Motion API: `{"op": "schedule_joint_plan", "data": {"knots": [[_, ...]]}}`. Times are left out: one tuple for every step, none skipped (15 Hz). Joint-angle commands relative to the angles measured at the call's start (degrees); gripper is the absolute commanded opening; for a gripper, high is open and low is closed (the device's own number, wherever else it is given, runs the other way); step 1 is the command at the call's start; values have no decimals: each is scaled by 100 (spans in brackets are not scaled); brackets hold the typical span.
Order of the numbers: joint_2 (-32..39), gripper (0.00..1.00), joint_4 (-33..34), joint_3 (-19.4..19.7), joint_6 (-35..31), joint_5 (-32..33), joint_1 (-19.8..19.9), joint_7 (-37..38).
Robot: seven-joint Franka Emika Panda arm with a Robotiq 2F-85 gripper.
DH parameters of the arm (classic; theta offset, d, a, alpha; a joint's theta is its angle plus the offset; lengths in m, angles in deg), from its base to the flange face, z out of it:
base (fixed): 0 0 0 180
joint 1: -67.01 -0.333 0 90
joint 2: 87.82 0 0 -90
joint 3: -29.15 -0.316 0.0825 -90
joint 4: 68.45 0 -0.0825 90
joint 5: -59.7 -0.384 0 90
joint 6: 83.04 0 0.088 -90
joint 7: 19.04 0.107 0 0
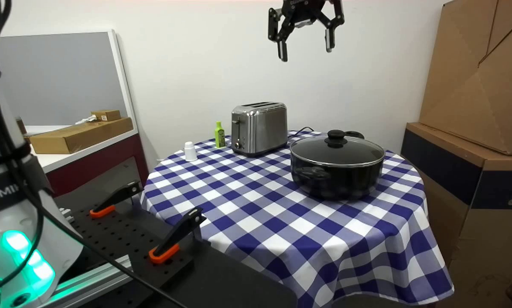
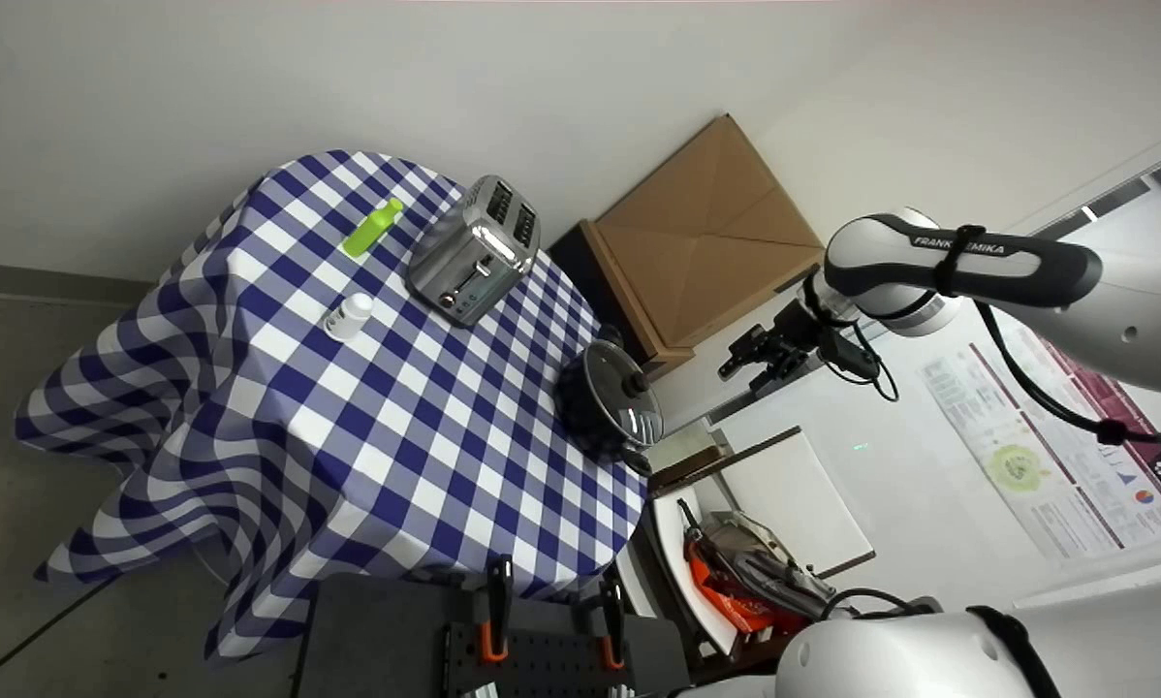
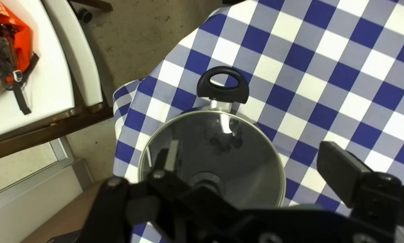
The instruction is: Remove the glass lid from the black pot.
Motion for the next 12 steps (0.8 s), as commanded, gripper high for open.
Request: {"op": "schedule_joint_plan", "data": {"knots": [[742,100,729,81,-319,-96,134,-9],[933,100,904,92,-367,-131,172,-36],[1111,100,1062,93,-388,-166,206,-81],[1309,100,1234,88,-398,-218,248,-139],[1477,100,1386,74,-382,-260,287,-208],[1665,100,1543,59,-389,-294,329,-285],[1818,100,1693,39,-351,-327,363,-364],[2005,100,1850,19,-363,-370,407,-477],[2168,100,2004,-7,-345,-418,449,-591],[2312,100,2156,-42,-308,-473,494,-735],[2470,100,2322,-84,-267,-552,548,-894],[2615,100,2494,-136,-192,-641,601,-1070]]}}
